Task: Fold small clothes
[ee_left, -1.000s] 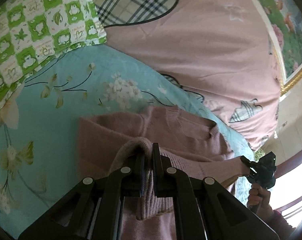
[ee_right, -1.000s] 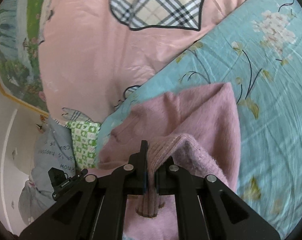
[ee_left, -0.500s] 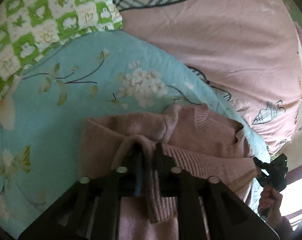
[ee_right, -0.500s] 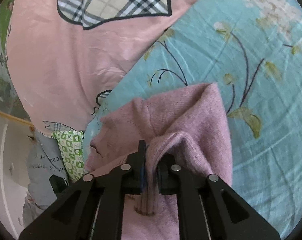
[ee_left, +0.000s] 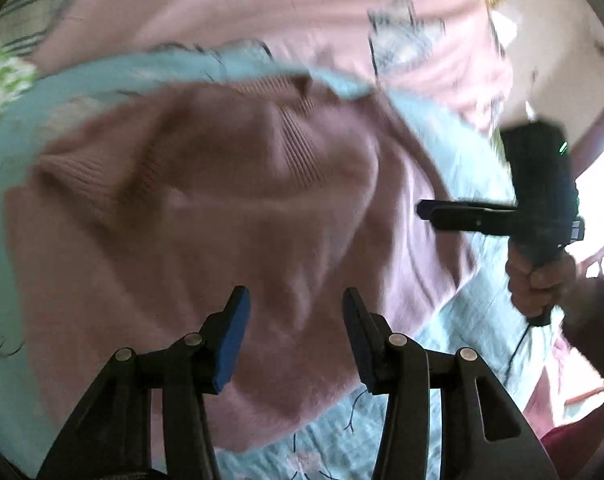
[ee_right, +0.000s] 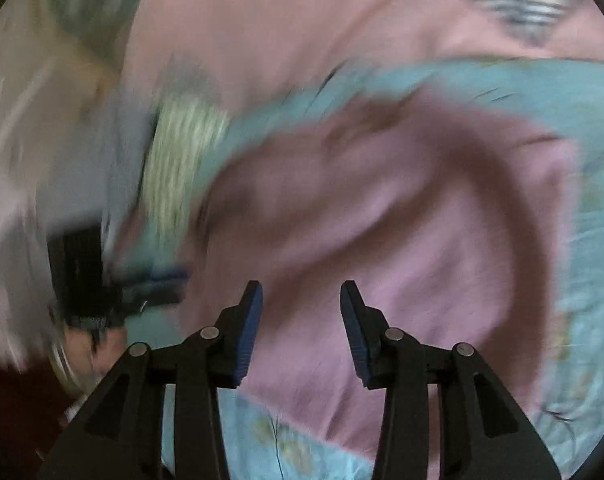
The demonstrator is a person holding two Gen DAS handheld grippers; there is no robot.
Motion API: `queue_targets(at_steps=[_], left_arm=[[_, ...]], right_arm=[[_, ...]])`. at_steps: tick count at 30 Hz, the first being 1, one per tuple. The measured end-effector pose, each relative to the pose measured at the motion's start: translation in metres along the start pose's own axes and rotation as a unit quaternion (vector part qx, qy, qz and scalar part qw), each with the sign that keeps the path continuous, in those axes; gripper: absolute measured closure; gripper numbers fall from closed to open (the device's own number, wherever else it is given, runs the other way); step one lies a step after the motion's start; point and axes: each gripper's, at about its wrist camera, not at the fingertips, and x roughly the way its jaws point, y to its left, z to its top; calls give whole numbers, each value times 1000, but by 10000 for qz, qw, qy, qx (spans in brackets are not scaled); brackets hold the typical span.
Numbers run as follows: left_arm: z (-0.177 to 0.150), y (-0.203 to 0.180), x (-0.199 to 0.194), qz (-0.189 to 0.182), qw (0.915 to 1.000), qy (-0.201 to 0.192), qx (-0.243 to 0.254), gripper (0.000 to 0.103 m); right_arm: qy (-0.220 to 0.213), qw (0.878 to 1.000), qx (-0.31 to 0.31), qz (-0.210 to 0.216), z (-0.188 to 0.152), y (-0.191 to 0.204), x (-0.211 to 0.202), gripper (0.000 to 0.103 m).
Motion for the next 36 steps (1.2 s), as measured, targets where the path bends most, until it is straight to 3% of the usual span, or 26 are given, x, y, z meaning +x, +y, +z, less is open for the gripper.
queue_targets(at_steps=[3,5,8,9,10,12,15,17,19,21,23,25,28,30,32,36], left_arm=[[7,2,15,-56,9999,116,62,57],[15,15,26,148,9996,232,19,59],[30,37,31,292,9994,181,-43,69],[39,48,34,470,9987,149,-121,71],[46,59,36,511,9983,143,-231,81],[62,82,36,426,9978,38,-514,86],[90,108,31,1254,9887,-217,-789,88],[101,131,21,1295,9830,-514,-1191,86],[104,153,18,1399,9755,-591,-1594,87],[99,169,21,1194,9720,-591,-1934,89],[94,172,20,1149,9717,-645,-1961,90],[88,170,14,1193,9694,-706,-2024,90],[71,167,-5,1219,9637,-805,-2235,89],[63,157,-19,1304,9621,-827,-2247,79],[58,133,-30,1254,9659,-895,-2082,66],[23,89,-55,791,9752,-1037,-1788,59]], right_arm=[[338,9991,-245,85,0,4,23,60],[488,9983,-329,41,5,-1,33,60],[519,9983,-242,-102,21,-20,43,65],[381,9991,-106,-179,32,-32,41,65],[275,9993,-5,-246,39,-38,40,66],[-40,9987,326,-388,56,-59,33,67],[-444,9946,680,-647,77,-81,25,71],[-616,9921,907,-603,85,-93,22,72],[-931,9859,1076,-877,90,-102,14,72],[-1268,9728,1578,-1122,89,-120,1,72],[-1455,9631,2067,-926,83,-137,-7,83],[-1430,9584,2238,-1043,77,-143,-13,95],[-1456,9571,2082,-1394,70,-134,-27,92],[-1466,9555,2000,-1600,68,-127,-37,91],[-1456,9563,1939,-1635,61,-120,-42,91],[-1406,9703,1572,-1186,44,-84,-42,90]])
